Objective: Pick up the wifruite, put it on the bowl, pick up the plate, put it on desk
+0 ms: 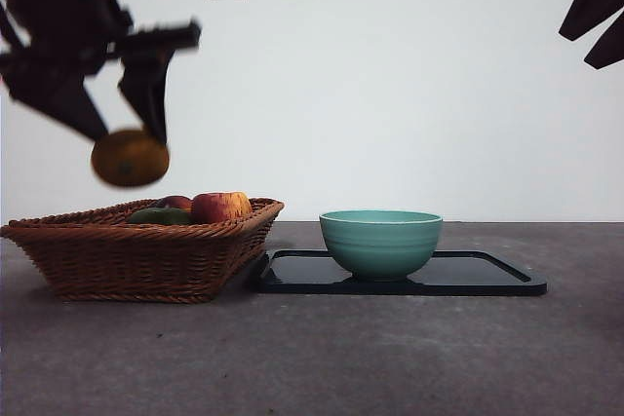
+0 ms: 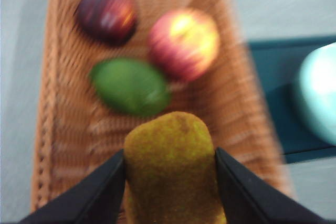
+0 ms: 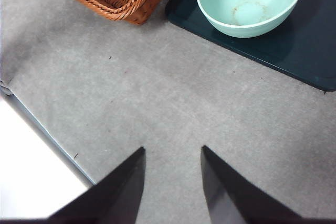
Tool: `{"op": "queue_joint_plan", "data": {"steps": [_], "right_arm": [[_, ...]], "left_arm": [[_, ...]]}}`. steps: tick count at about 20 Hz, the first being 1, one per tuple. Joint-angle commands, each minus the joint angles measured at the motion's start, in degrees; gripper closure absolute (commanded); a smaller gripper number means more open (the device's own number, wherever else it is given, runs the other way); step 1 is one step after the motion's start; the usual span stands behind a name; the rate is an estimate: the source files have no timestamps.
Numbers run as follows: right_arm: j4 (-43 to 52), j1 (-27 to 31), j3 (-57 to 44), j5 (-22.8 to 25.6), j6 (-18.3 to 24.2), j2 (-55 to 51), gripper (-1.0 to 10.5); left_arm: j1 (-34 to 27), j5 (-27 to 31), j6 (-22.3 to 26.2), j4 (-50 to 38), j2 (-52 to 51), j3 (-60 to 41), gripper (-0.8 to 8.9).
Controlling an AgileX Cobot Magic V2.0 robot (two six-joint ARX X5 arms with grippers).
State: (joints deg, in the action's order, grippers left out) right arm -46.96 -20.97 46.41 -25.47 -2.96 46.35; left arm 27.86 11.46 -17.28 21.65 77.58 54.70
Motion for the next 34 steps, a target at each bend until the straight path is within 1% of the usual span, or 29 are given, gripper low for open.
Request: {"op": "queue_joint_plan", "data": {"steps": [1,5,10,13,15,17,21,24,27,29,34], "right_arm": [[0.3,-0.3,0.6,0.0,0.2,0.2,7.8],[0.2,-0.3,0.6,0.0,0.1,0.2,7.8],[0.2,-0.3,0.6,0.0,0.1,0.2,7.8],[0.3,-0.3,0.6,0.0,0.1,0.3,7.8],[0.3,-0.3,0.6,0.0,0.0,0.3,7.8],[0.3,-0.3,0.6,0.0,-0.1,0.3,7.8],[0.2,-0.3,0.6,0.0,-0.5,0.3,7.8],[0.2,-0.3,0.6,0.0,-0.5,0.3,7.8],[0.2,-0.3,0.6,0.0,-0.5,0.3,7.8],[0.2,-0.3,0.6,0.0,-0.5,0.3,7.8],[0.2,-0.3,0.6,0.0,-0.5,0.3,7.8]], "left_arm": [[-0.7,0.1,-0.3,-2.0,4.6,0.5,5.96],[-1.1,0.1,0.0,-4.7,11.0,0.5,5.95],[-1.1,0.1,0.1,-7.1,14.4,0.5,5.88],[-1.1,0.0,0.1,-7.3,14.7,0.5,4.87],[-1.0,0.0,0.1,-7.2,14.7,0.5,4.87],[-1.0,0.0,0.1,-6.6,14.7,0.5,4.56],[-0.8,-0.2,0.1,-6.2,14.5,0.6,4.54],[-0.8,-0.2,0.1,-6.1,12.1,0.9,4.55],[-0.7,-0.3,0.2,-5.7,7.0,0.9,4.55],[-0.7,-2.5,1.0,-4.3,2.9,0.9,4.55],[0.0,-11.6,2.6,3.2,-8.3,0.9,4.56]]}}
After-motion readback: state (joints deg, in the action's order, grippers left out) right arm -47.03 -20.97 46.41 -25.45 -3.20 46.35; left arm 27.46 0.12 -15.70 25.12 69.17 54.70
